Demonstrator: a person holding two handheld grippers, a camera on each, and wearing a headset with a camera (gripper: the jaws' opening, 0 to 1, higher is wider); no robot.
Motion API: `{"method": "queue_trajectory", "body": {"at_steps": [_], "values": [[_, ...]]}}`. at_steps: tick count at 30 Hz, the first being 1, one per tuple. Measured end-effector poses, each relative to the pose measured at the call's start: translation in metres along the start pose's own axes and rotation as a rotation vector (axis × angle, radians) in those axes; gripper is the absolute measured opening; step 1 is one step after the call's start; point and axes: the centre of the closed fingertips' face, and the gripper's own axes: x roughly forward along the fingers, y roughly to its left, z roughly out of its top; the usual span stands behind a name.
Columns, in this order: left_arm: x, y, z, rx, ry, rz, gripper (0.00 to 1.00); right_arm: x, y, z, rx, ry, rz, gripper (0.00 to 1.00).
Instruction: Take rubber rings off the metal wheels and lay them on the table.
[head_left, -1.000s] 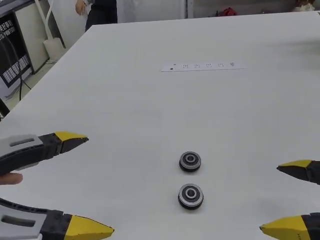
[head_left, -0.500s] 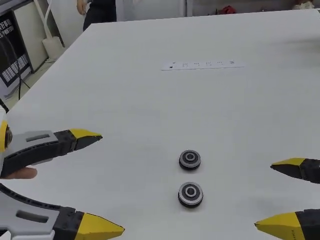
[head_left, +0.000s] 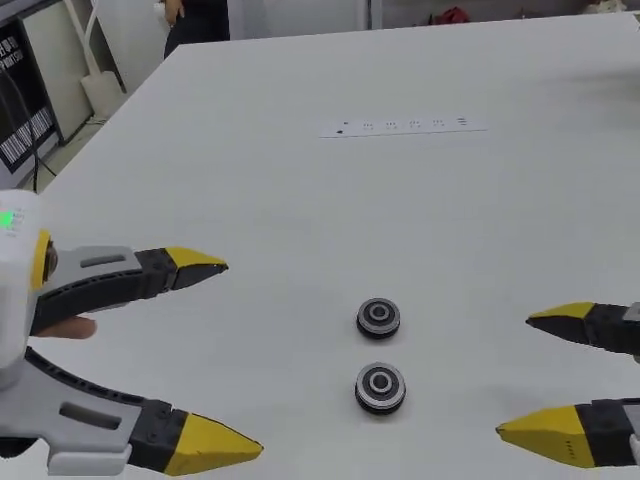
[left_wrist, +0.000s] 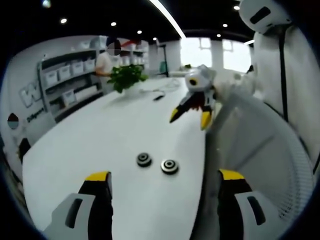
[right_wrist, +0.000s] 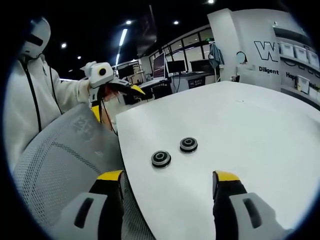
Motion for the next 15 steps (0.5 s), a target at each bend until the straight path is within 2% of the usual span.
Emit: {"method": "queue_trajectory", "body": {"at_steps": [4, 7, 11, 15], "values": [[0.006, 0.001, 0.0, 0.022, 0.006, -0.013, 0.87, 0.002, -0.001, 0.001, -0.004, -0.002, 0.005, 0.68], [0.012, 0.001, 0.003, 0.026, -0.009, -0.015, 0.86, 0.004, -0.001, 0.002, -0.009, -0.002, 0.009, 0.67], [0.021, 0.001, 0.005, 0.063, -0.013, -0.025, 0.83, 0.008, -0.002, 0.004, -0.02, 0.002, 0.018, 0.65], [0.028, 0.003, 0.009, 0.048, -0.035, -0.037, 0.82, 0.011, -0.002, 0.006, -0.03, 0.007, 0.029, 0.65]]}}
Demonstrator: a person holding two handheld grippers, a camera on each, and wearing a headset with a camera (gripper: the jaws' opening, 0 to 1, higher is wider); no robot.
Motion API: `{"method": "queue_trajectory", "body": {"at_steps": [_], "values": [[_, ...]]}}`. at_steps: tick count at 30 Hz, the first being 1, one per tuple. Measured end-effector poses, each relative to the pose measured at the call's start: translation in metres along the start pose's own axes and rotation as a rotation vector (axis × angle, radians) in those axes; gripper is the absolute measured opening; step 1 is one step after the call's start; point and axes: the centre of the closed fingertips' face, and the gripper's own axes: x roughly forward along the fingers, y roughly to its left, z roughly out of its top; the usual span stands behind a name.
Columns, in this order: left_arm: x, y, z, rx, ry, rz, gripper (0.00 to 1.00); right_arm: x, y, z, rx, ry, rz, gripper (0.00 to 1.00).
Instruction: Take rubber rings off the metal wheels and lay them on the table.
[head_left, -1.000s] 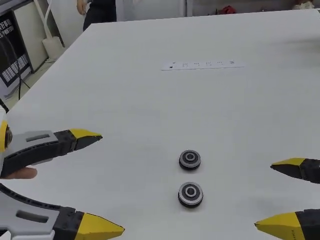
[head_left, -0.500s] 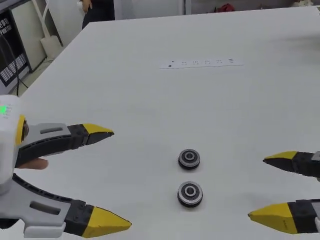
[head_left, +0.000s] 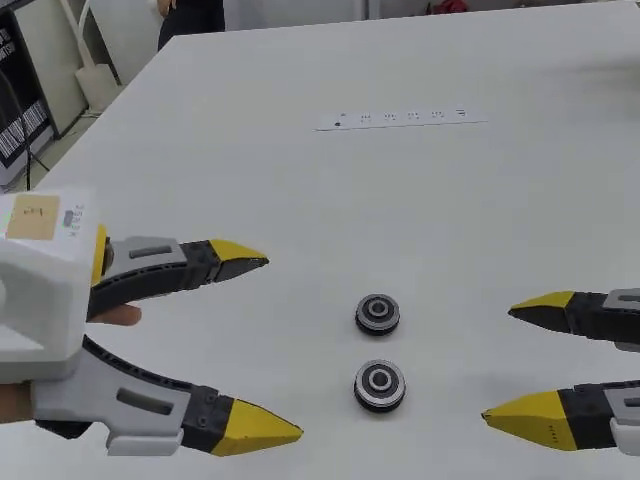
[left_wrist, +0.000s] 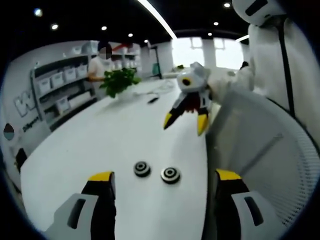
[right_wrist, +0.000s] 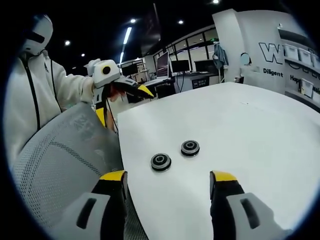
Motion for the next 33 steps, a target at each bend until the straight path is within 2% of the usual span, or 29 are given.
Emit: {"method": "queue_trajectory", "body": {"at_steps": [16, 21, 33], "values": [[0.014, 0.005, 0.001, 0.033, 0.001, -0.023, 0.77, 0.015, 0.003, 0.004, -0.037, 0.013, 0.047, 0.6], [0.023, 0.007, 0.002, 0.029, -0.016, -0.02, 0.76, 0.02, 0.006, 0.003, -0.042, 0.021, 0.065, 0.58], [0.042, 0.011, -0.004, 0.012, -0.027, -0.019, 0.71, 0.036, 0.011, 0.002, -0.063, 0.022, 0.102, 0.5]]}}
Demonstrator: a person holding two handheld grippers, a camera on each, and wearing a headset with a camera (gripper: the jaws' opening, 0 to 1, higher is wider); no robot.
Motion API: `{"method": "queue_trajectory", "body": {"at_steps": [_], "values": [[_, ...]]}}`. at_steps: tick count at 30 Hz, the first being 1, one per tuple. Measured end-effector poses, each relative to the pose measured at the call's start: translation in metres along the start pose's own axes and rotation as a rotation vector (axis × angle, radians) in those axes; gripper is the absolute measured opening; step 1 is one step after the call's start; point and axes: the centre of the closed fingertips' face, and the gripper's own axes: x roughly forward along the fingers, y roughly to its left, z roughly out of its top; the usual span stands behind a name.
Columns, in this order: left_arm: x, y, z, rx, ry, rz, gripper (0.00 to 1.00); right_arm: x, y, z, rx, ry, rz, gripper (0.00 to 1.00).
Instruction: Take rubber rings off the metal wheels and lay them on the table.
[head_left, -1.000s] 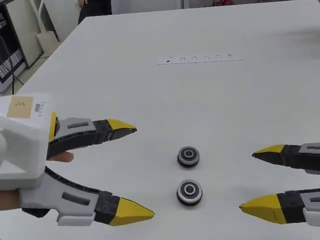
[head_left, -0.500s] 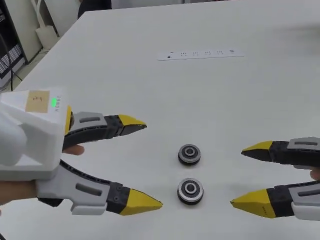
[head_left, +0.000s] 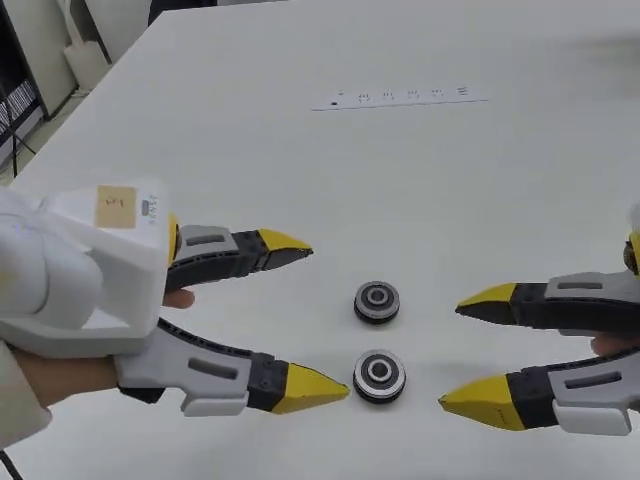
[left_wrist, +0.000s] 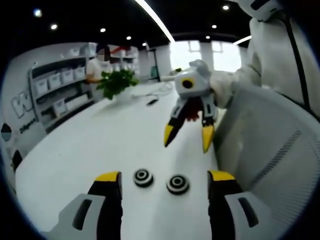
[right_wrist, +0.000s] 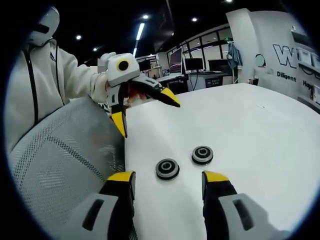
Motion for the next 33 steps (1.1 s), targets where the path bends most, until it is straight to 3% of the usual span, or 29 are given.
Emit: {"method": "queue_trajectory", "body": {"at_steps": [20, 33], "values": [[0.037, -0.017, -0.013, -0.006, 0.006, -0.071, 0.57, 0.027, 0.006, -0.007, -0.052, 0.025, 0.067, 0.39], [0.045, -0.022, -0.025, -0.028, 0.011, -0.094, 0.43, 0.037, 0.005, -0.017, -0.056, 0.038, 0.079, 0.34]]}}
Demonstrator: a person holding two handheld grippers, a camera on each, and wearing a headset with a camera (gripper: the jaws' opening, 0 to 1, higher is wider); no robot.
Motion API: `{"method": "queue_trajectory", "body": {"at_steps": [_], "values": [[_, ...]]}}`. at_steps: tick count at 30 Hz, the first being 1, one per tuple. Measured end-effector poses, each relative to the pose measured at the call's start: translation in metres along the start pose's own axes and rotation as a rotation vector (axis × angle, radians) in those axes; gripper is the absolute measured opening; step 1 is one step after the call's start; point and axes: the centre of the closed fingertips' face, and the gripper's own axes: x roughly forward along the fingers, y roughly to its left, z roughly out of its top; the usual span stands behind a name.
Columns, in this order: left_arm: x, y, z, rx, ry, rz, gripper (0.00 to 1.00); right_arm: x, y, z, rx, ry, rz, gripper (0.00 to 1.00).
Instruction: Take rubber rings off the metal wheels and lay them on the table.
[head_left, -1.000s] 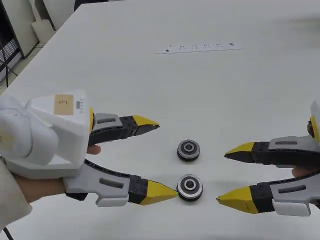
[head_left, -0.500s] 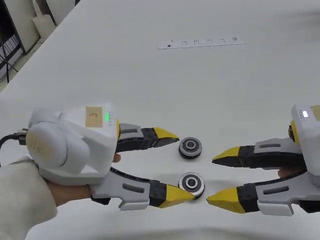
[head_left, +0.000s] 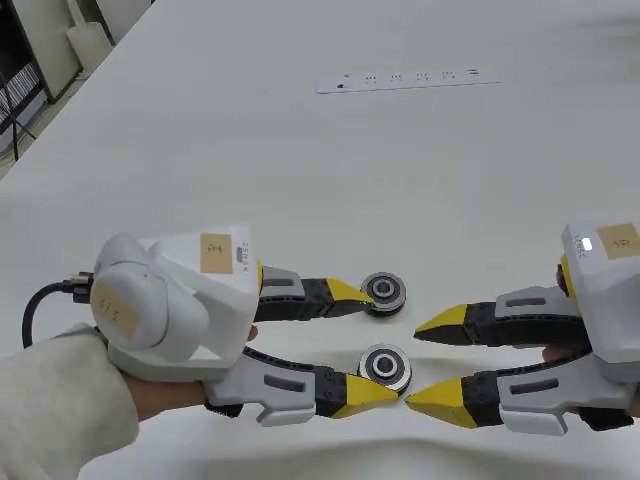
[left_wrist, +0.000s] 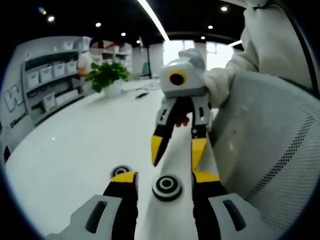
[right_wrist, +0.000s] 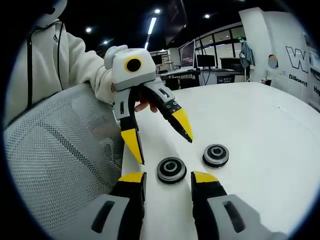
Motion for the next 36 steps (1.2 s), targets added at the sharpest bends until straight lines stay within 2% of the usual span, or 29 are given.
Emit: {"method": "queue_trajectory", "body": {"at_steps": [7, 12, 20, 26, 36], "values": [[0.005, 0.001, -0.007, -0.031, 0.001, -0.002, 0.36, 0.002, -0.005, -0.003, 0.005, -0.002, -0.007, 0.31], [0.008, 0.0, -0.013, -0.028, 0.021, -0.007, 0.32, 0.005, -0.005, -0.007, 0.001, 0.003, -0.005, 0.29], [0.011, -0.003, -0.017, -0.032, 0.025, -0.021, 0.22, 0.008, -0.007, -0.01, -0.015, 0.013, -0.004, 0.26], [0.013, -0.006, -0.021, -0.021, 0.042, -0.032, 0.2, 0.009, -0.007, -0.012, -0.027, 0.018, -0.003, 0.23], [0.014, -0.004, -0.02, -0.031, 0.034, -0.04, 0.18, 0.01, -0.007, -0.014, -0.043, 0.024, 0.002, 0.2]]}}
